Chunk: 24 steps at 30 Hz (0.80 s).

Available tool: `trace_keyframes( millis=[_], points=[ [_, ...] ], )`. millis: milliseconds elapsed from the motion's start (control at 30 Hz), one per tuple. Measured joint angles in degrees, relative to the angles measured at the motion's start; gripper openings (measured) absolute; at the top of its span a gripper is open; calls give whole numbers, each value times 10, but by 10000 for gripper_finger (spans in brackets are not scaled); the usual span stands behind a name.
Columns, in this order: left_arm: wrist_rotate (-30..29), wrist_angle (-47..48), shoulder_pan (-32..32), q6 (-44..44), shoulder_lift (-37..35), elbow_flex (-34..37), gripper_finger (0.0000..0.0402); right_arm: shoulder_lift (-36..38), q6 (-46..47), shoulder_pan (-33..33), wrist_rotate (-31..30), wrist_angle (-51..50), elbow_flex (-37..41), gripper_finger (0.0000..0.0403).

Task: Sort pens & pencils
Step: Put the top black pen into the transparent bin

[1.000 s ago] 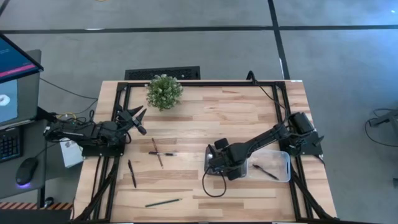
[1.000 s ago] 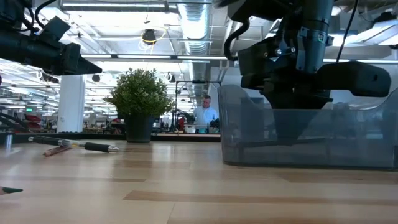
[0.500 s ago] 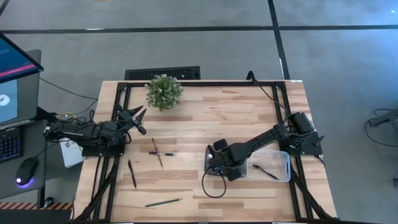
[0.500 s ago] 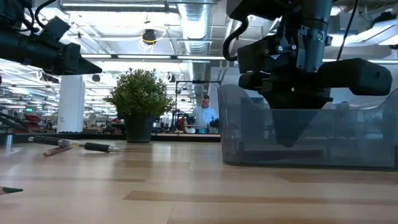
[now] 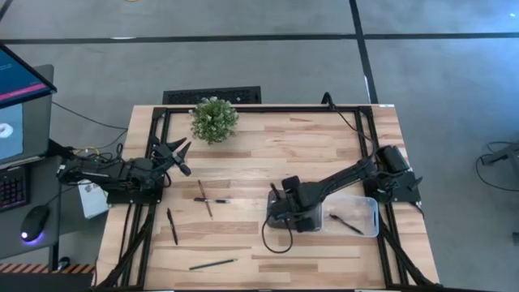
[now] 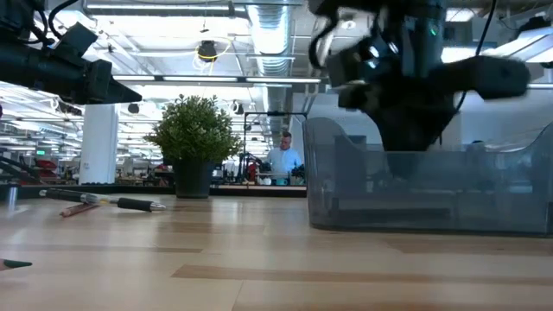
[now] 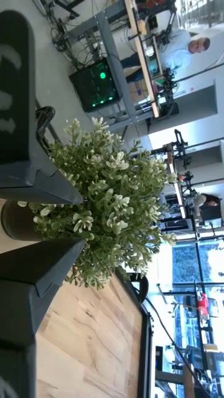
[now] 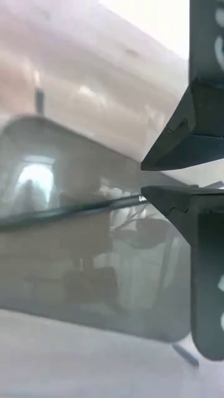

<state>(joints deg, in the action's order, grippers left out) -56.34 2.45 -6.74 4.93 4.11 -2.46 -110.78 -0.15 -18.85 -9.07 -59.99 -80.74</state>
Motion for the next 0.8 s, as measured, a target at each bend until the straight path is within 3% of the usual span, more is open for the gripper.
trace_keyframes(
  millis=[333, 600, 800],
  points=[
    [0, 0, 0, 0, 0, 0, 91, 13, 1, 21, -6, -41, -122, 72],
    [0, -1, 0, 0, 0, 0, 91, 119, 2, 70, -108, -27, -128, 72],
    [0, -1, 0, 0, 0, 0, 91, 195, -2, 122, -116, -8, -125, 72]
  ],
)
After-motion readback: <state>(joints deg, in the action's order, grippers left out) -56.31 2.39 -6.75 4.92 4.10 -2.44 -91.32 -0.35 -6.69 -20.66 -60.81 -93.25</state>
